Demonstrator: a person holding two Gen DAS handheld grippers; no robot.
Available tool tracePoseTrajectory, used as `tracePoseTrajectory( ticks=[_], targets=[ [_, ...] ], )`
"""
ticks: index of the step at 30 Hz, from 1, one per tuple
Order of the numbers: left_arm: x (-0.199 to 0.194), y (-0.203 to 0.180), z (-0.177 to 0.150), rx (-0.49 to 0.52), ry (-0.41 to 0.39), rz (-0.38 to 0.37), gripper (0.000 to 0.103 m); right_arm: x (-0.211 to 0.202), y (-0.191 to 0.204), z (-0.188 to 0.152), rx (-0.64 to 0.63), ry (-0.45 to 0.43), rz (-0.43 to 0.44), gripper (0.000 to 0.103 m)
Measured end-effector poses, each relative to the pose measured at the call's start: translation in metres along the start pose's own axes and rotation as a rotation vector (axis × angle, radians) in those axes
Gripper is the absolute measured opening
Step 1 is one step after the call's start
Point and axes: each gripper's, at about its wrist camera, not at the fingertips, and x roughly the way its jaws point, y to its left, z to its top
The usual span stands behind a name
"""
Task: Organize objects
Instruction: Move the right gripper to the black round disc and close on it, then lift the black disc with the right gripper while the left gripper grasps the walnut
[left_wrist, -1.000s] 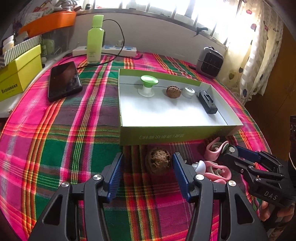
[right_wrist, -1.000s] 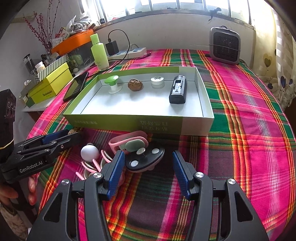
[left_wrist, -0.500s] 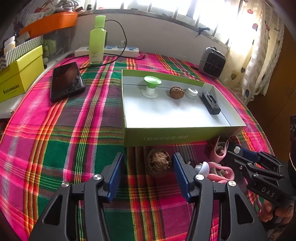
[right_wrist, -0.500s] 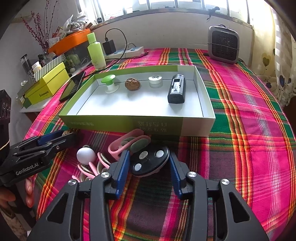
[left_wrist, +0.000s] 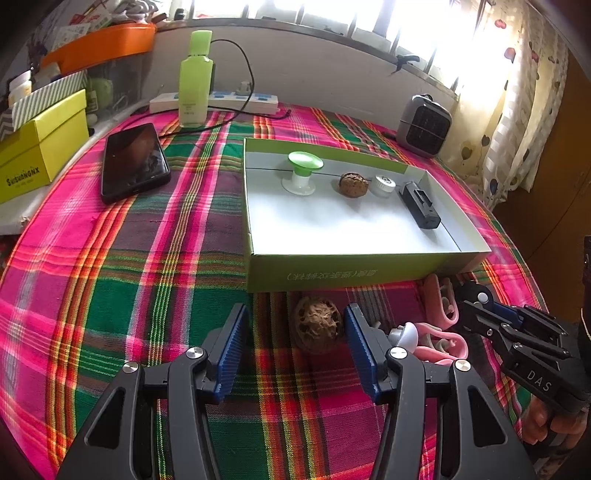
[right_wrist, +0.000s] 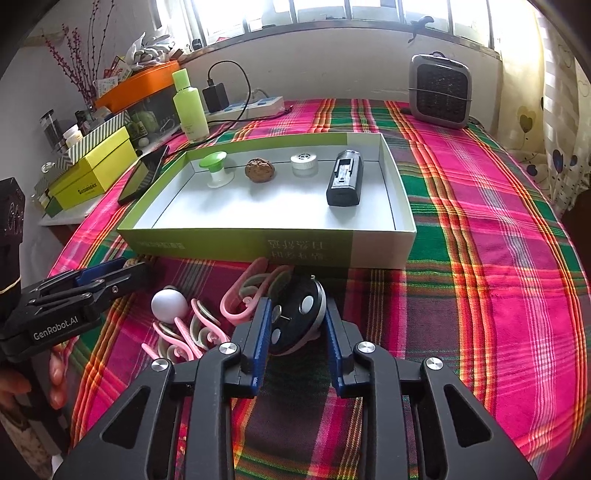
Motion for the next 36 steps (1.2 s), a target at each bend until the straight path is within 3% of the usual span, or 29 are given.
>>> tracePoseTrajectory(
  ticks=[14, 36],
  targets=[
    [-0.0001, 0.0055, -0.0001, -0.022, -0.004, 0.029, 0.029, -0.0017, -0.0005, -0.0027, 0.001, -0.002, -0.001, 0.028],
    [-0.0075, 0.0001, -0.0025, 0.01, -0.019, 0.052, 0.028, -0.0051, 0.002, -0.0022, -0.005, -0.007, 0.015, 0.028]
  ],
)
